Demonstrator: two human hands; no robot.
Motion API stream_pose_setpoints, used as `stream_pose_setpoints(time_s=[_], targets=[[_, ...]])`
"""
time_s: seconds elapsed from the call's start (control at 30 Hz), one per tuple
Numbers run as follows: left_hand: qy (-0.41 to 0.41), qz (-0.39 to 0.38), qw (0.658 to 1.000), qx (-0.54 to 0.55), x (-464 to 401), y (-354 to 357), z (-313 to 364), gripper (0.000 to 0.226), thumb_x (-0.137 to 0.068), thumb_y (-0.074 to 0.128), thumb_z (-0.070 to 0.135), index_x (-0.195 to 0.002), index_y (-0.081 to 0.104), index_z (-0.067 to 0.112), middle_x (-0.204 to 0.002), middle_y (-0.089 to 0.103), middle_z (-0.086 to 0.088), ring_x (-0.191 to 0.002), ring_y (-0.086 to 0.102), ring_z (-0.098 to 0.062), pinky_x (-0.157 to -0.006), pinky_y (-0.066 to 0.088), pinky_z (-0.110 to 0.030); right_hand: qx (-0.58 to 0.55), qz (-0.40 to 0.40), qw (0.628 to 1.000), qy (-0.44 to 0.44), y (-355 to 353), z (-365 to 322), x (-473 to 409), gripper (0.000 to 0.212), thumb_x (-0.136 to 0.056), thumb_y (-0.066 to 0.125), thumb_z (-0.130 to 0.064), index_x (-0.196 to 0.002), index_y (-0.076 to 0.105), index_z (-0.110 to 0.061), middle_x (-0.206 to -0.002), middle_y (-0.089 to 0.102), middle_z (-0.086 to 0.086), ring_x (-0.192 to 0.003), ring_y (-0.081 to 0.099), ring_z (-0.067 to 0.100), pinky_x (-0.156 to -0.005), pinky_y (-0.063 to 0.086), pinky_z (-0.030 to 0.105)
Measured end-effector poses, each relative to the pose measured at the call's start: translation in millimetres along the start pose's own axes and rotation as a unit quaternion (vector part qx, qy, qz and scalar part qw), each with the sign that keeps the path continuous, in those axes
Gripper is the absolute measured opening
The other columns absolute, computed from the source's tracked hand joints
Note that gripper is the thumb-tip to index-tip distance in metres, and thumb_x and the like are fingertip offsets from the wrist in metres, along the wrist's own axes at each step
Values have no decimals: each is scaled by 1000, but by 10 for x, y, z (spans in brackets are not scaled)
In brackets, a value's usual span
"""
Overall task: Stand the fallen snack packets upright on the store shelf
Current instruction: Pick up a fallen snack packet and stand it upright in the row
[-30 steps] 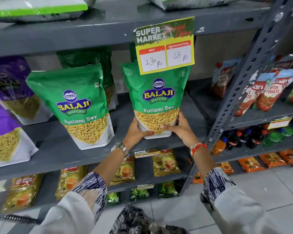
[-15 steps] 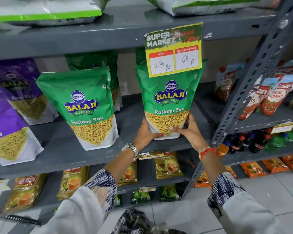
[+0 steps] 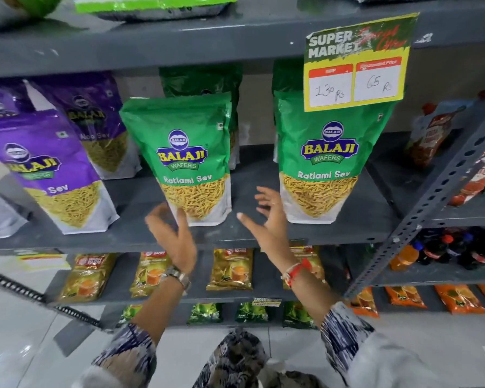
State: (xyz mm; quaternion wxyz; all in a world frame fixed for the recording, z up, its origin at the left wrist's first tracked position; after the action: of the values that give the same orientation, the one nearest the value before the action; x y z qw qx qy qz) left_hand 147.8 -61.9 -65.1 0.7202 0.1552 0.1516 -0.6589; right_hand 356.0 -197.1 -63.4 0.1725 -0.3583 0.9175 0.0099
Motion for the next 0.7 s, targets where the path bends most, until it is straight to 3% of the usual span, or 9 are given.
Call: stream_pose_setpoints(time_s=[0.03,0.1,0.2,0.27,0.4,0.6,0.7], targets=[[-47,1,999,12,-160,-32,-123,38,-90,51,16,-123,42,-1,-122,45,-11,-111,46,-25,-92,40,-19,-8,-26,999,19,172,30,-63,65,-73,78,-16,-128,44,-19,-127,50,8,-115,50,14,-97,45,29],[-141,-41,988,42,-420,39,-354,49,-95,43,20,-140,28,9,-146,32,-10,-131,35,-22,-110,31,-30,-23,-64,995,73,450,168,-188,77,-71,80,-15,-136,37,-16,-139,43,9,-123,44,16,-103,41,34],[-245,-134,956,91,-533,279,-527,48,-99,26,36,-145,20,22,-154,27,-3,-138,32,-21,-113,27,-33,-16,-100,986,132,732,348,-333,97,-68,82,-24,-145,24,-12,-151,32,10,-139,31,24,-114,31,45],[-244,-201,944,96,-483,431,-493,49,-99,20,41,-143,28,22,-149,36,-4,-135,38,-21,-115,27,-38,-13,-132,981,144,858,397,-349,97,-69,81,-25,-145,22,-11,-151,33,10,-140,31,25,-114,31,46],[-229,-238,937,109,-388,524,-468,47,-100,21,37,-142,31,18,-147,41,-13,-133,42,-28,-111,33,-54,-3,-141,982,123,813,391,-341,80,-71,80,-14,-135,32,-13,-134,44,6,-131,41,23,-109,36,38],[-221,-282,931,67,-300,545,-403,62,-86,31,53,-141,31,23,-146,43,-10,-131,46,-27,-106,40,-54,-1,-138,982,129,705,385,-317,82,-69,81,-13,-135,31,-10,-139,43,14,-132,41,27,-110,36,39],[-207,-261,942,52,-318,465,-412,54,-91,32,52,-138,36,26,-147,42,-4,-132,43,-21,-110,35,-51,6,-89,987,132,635,345,-260,95,-62,84,-31,-138,30,-13,-141,43,11,-133,41,26,-111,37,45]])
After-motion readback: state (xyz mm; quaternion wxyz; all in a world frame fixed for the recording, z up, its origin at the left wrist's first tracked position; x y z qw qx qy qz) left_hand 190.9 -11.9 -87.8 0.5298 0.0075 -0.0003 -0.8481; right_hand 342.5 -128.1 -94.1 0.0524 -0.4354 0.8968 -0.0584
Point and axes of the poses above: each hand's wrist, its own x-axis away from the middle knuckle, its own y-axis out of the palm, z = x × y, the point moved 10 cm from there along -x, towards the middle knuckle
